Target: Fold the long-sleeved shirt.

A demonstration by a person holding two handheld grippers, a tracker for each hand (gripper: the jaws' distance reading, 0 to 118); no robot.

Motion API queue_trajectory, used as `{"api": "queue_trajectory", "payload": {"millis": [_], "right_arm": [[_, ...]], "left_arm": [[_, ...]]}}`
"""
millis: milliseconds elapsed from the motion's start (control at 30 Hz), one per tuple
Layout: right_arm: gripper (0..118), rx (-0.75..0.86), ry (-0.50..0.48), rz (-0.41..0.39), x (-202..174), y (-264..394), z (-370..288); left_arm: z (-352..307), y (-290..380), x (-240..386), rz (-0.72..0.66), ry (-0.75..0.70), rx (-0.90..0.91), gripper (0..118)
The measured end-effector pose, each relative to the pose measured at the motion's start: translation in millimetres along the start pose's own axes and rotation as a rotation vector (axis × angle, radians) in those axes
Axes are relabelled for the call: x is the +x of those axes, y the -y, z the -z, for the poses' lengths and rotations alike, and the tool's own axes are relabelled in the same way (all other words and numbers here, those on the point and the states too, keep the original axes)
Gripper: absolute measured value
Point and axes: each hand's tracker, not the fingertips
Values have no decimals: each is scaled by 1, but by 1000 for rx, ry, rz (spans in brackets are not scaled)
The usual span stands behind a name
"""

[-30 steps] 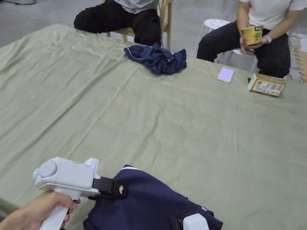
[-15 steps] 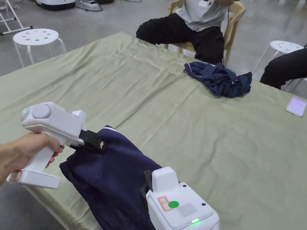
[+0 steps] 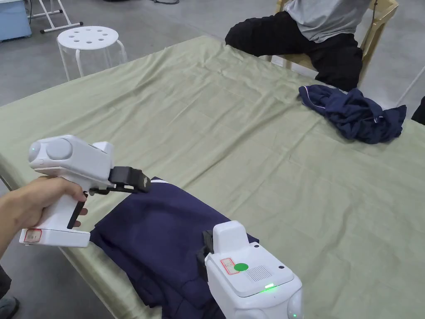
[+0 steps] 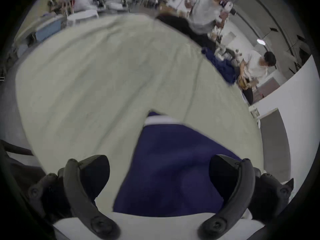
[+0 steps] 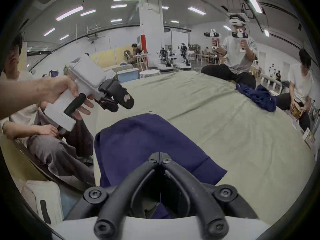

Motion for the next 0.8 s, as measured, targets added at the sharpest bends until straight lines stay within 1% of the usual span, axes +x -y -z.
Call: {"api": "queue_trajectory", "payload": {"millis": [33,67,100,133,200,233,267,300,333,367,400,467,533,600,633,733,800], "right_arm": [[0,19,-8,14,1,-2,-6],[0,39,-7,14,0,-6,-13],[0,51,-4,12,-1,-10,-21],[0,71,-5,7,-2,-13,-30],[0,114,4,5,-3,-20,-49],[0,134,8,10,-2,-23,-58],[0,157,4,13,-2,-25,-70],[0,184,16,13,-1,-28,-81],[0,189,26,11,0,-30,-90],[0,204,26,3,1,-31,-99],[0,217,31,-6,4,-32,-109],[0,241,64,-9,10,-32,-129],[0,273,103,2,21,-28,-154],[0,309,166,20,37,-21,-184],[0,327,193,17,45,-18,-197],[0,366,351,9,79,-3,-247],[0,396,442,39,106,8,-284]], "left_arm": [[-14,-2,8,16,-28,75,107],[-34,-2,18,95,-151,234,108],[-49,-3,25,72,-184,314,108],[-61,1,35,71,-152,306,108],[-86,16,60,87,-123,406,108],[-92,25,76,147,-117,408,106],[-99,38,97,199,-159,410,101],[-107,54,117,232,-203,475,88],[-114,70,134,259,-237,534,50],[-116,84,151,277,-269,586,18],[-114,97,167,280,-302,618,9],[-114,123,197,286,-347,705,7],[-111,141,226,313,-292,702,5],[-105,156,256,325,-266,730,5],[-105,161,272,366,-243,740,5],[-109,174,324,447,-161,798,4],[-111,179,360,490,-105,822,4]]}}
